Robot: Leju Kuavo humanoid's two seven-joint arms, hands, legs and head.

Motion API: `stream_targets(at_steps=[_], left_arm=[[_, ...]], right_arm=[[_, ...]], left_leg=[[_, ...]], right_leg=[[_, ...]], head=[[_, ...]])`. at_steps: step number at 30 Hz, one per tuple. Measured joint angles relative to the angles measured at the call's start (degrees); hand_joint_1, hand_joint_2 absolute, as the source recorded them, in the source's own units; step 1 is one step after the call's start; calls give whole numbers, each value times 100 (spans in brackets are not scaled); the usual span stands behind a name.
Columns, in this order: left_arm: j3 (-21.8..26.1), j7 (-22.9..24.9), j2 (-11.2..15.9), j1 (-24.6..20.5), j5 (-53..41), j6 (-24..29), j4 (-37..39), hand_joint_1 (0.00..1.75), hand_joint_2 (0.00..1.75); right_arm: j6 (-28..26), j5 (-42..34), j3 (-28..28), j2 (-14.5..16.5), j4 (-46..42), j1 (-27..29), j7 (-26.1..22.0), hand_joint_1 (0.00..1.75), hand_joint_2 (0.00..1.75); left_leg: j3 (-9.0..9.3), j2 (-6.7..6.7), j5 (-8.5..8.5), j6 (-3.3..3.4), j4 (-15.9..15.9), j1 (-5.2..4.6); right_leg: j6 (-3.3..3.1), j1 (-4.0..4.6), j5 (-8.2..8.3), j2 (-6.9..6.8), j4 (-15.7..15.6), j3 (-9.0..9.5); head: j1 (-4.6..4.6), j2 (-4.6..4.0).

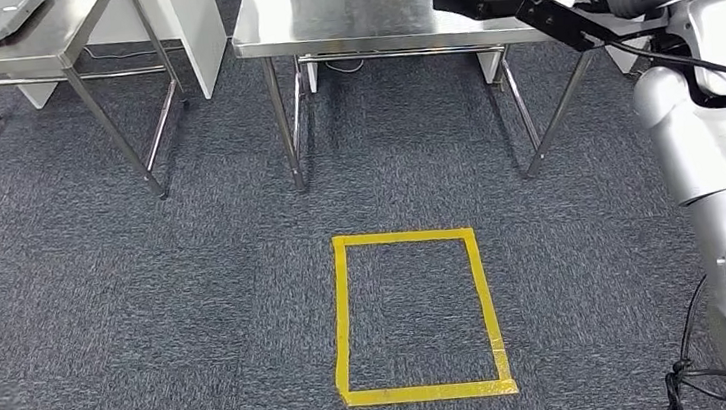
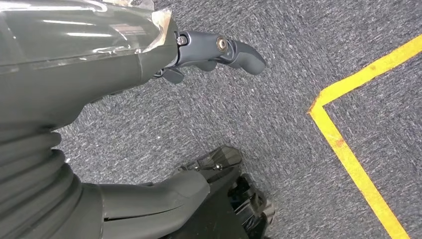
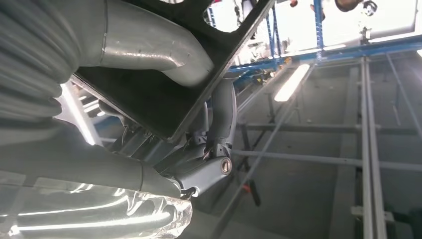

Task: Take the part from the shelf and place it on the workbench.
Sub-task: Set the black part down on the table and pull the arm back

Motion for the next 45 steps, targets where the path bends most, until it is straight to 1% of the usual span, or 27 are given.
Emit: stream_targets(at_steps=[1, 3, 4, 5, 6, 7, 10, 12, 14, 15, 16, 17, 19, 20, 21, 22, 26, 27, 29, 34, 37, 39, 40, 41, 43, 44, 45], left_arm=[[0, 1, 0, 0, 0, 0, 0, 0, 175], [0, 1, 3, -1, 1, 0, 0, 0, 175], [1, 0, 13, -2, 7, 1, -1, 0, 175], [1, -3, 19, -4, 12, 1, -1, 0, 175], [2, -7, 24, -4, 19, 2, -2, 0, 175], [3, -11, 27, -4, 26, 3, -2, 0, 175], [6, -23, 34, -4, 33, 6, -2, 0, 175], [7, -30, 39, -6, 34, 8, -2, 0, 175], [8, -34, 39, -4, 35, 10, -2, 0, 175], [9, -34, 39, -2, 36, 12, -2, 0, 175], [10, -34, 39, -2, 37, 14, -2, 0, 175], [11, -34, 40, -2, 37, 17, -2, 0, 175], [22, -35, 58, -4, 37, 24, -2, 0, 175], [30, -39, 68, -5, 37, 28, -2, 0, 175], [37, -41, 79, -4, 37, 34, -2, 0, 175], [44, -43, 85, -1, 37, 43, -2, 0, 175], [67, -26, 92, 12, 52, 92, -2, 0, 175], [74, -13, 95, 12, 57, 97, -2, 0, 175], [83, 8, 88, 12, 61, 97, -1, 0, 175], [85, 25, 73, 13, 55, 98, -1, 0, 175], [85, 32, 70, 11, 37, 94, -2, 0, 175], [85, 47, 63, 10, 28, 94, -2, 0, 175], [85, 55, 56, 7, 25, 94, -2, 0, 175], [85, 63, 49, 3, 22, 93, -2, 0, 175], [84, 72, 35, -2, 20, 89, -2, 0, 175], [83, 76, 28, -1, 20, 87, -1, 0, 175], [83, 79, 22, 0, 20, 86, -1, 0, 175]], right_arm=[[4, 7, -6, -7, -6, 15, 0, 175, 175], [16, 15, -17, -20, -23, 27, -2, 175, 175], [35, 18, -17, -22, -33, 22, -9, 175, 175], [60, 21, -16, -20, -40, 16, -16, 175, 175], [87, 23, -14, -14, -42, 12, -23, 175, 175], [109, 28, -10, -2, -43, 5, -28, 175, 175], [121, 40, 4, 52, -43, -26, -29, 175, 175], [121, 43, 13, 90, -43, -52, -28, 175, 175], [121, 39, 21, 123, -42, -63, -31, 175, 175], [120, 36, 29, 140, -42, -63, -34, 175, 175], [120, 31, 39, 152, -42, -63, -39, 175, 175], [119, 22, 51, 164, -42, -66, -45, 175, 175], [118, -7, 75, 178, -41, -86, -58, 175, 175], [116, -25, 85, 181, -38, -104, -66, 175, 175], [113, -45, 92, 179, -36, -121, -75, 175, 175], [110, -64, 99, 176, -33, -128, -88, 175, 175], [103, -113, 121, 133, -14, -138, -134, 175, 175], [102, -129, 126, 120, -4, -142, -143, 175, 175], [101, -163, 135, 107, 20, -146, -159, 175, 175], [96, -188, 164, 107, 64, -156, -163, 175, 175], [96, -187, 175, 105, 80, -163, -147, 175, 175], [95, -181, 174, 93, 82, -173, -138, 175, 175], [95, -179, 174, 82, 84, -183, -134, 175, 175], [95, -177, 175, 67, 87, -191, -132, 175, 175], [96, -176, 177, 39, 99, -194, -131, 175, 175], [97, -174, 179, 28, 106, -186, -130, 175, 175], [98, -170, 182, 20, 115, -178, -130, 175, 175]], left_leg=[[2, 19, -15, -27, 10, 21], [4, 48, -71, -121, 66, 72], [-8, 61, -108, -181, 103, 80], [-15, 70, -141, -233, 140, 75], [-18, 74, -162, -273, 159, 60], [-18, 78, -169, -298, 158, 55], [-40, 90, -265, -362, 253, 101], [-276, 84, -540, -379, 749, 111], [-697, 77, -832, -361, 1494, 97], [-853, 76, -856, -336, 1716, 85], [-913, 74, -769, -295, 1742, 66], [-856, 69, -578, -235, 1544, 39], [-546, 44, -156, -51, 816, -40], [-410, 36, -38, 29, 518, -79], [-327, 33, 10, 87, 337, -115], [-296, 39, -1, 102, 282, -137], [-266, 15, 82, -151, 147, -167], [-267, 8, 80, -160, 148, -177], [-268, 2, 78, -147, 148, -191], [-281, 6, 41, -61, 192, -207], [-276, 11, 23, -7, 184, -213], [-212, 32, 55, 48, 94, -172], [-172, 42, 74, 75, 44, -149], [-137, 51, 84, 96, 7, -128], [-106, 53, 62, 111, -3, -116], [-90, 52, 44, 101, 0, -107], [-68, 51, 22, 80, 3, -93]], right_leg=[[67, -34, 47, -13, -61, 42], [240, -117, 311, -80, -797, 440], [292, -123, 417, -102, -1145, 651], [289, -120, 476, -111, -1374, 785], [246, -108, 476, -109, -1447, 836], [172, -79, 460, -84, -1408, 835], [-27, -88, 428, -58, -1382, 828], [-119, -67, 412, -42, -1387, 849], [-178, -3, 391, -27, -1384, 862], [-202, 34, 381, -18, -1382, 873], [-220, 71, 369, -10, -1382, 890], [-238, 107, 356, -3, -1383, 914], [-270, 161, 332, 6, -1393, 961], [-278, 174, 324, 8, -1400, 972], [-273, 174, 325, 8, -1410, 974], [-261, 166, 329, 7, -1426, 970], [-232, 174, 333, -7, -1450, 974], [-230, 166, 333, -12, -1452, 972], [-225, 159, 336, -17, -1461, 980], [-185, 95, 356, -18, -1491, 985], [-145, 89, 357, -15, -1518, 995], [-111, 105, 334, -18, -1477, 967], [-107, 111, 272, -20, -1337, 894], [-112, 110, 163, -24, -1060, 749], [-115, 82, -97, -26, -291, 335], [-90, 61, -161, -27, -2, 162], [-43, 34, -136, -30, 82, 89]], head=[[2, 0], [13, 0], [37, 0], [53, 0], [54, -1], [39, -1], [-64, 0], [-124, 0], [-171, 0], [-182, 0], [-189, 0], [-191, 0], [-183, 0], [-161, 0], [-151, 0], [-146, 0], [-155, 0], [-151, 0], [-144, 0], [-128, 0], [-128, 0], [-122, 0], [-110, 0], [-91, 0], [-57, 0], [-46, 0], [-40, 0]])
